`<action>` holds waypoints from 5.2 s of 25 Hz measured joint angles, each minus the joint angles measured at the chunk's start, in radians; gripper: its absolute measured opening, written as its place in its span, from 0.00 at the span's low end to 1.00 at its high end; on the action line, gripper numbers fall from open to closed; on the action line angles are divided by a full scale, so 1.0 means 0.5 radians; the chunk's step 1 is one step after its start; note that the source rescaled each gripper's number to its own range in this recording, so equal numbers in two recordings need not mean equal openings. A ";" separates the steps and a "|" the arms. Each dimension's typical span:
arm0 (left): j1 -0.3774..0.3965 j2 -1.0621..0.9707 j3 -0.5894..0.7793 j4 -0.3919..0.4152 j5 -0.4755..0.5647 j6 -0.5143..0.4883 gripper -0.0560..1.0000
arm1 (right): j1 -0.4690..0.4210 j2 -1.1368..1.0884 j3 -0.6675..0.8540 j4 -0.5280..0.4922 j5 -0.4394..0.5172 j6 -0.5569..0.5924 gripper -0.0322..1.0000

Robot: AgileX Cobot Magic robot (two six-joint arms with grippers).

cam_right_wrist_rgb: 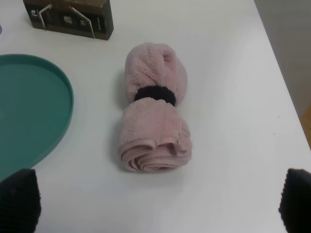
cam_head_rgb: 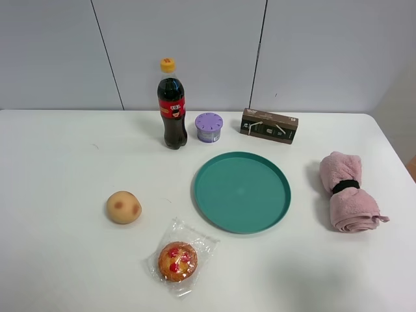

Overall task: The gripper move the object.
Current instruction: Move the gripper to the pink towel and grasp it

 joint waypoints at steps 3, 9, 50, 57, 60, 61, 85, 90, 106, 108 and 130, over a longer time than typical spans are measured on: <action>0.000 0.000 0.000 0.000 0.000 0.000 1.00 | 0.000 0.000 0.000 0.000 0.000 0.000 0.99; 0.000 0.000 0.000 0.000 0.000 0.000 1.00 | 0.000 0.000 0.000 0.000 0.000 0.000 0.99; 0.000 0.000 0.000 0.000 0.000 0.000 1.00 | 0.021 0.000 0.000 0.000 0.000 0.000 0.99; 0.000 0.000 0.000 0.000 0.000 0.000 1.00 | 0.021 0.000 0.000 -0.035 0.000 0.048 0.99; 0.000 0.000 0.000 0.000 0.000 0.000 1.00 | 0.021 0.000 -0.010 -0.050 0.000 0.094 0.99; 0.000 0.000 0.000 0.000 0.000 0.000 1.00 | 0.021 0.000 -0.024 -0.054 0.002 0.106 0.99; 0.000 -0.002 0.000 0.002 0.000 0.000 1.00 | 0.021 1.678 -1.143 -0.222 0.162 0.122 0.86; 0.000 -0.002 0.000 0.002 0.000 0.000 1.00 | -0.013 1.916 -1.219 -0.105 0.158 0.122 0.84; 0.000 -0.002 0.000 0.002 0.000 0.000 1.00 | -0.434 2.512 -1.220 0.270 0.186 -0.225 0.81; 0.000 -0.002 0.000 0.002 0.000 0.000 1.00 | -0.454 2.590 -1.220 0.301 0.185 -0.269 0.81; 0.000 -0.002 0.000 0.002 0.000 0.000 1.00 | -0.466 3.415 -1.225 0.395 -0.129 -0.777 0.81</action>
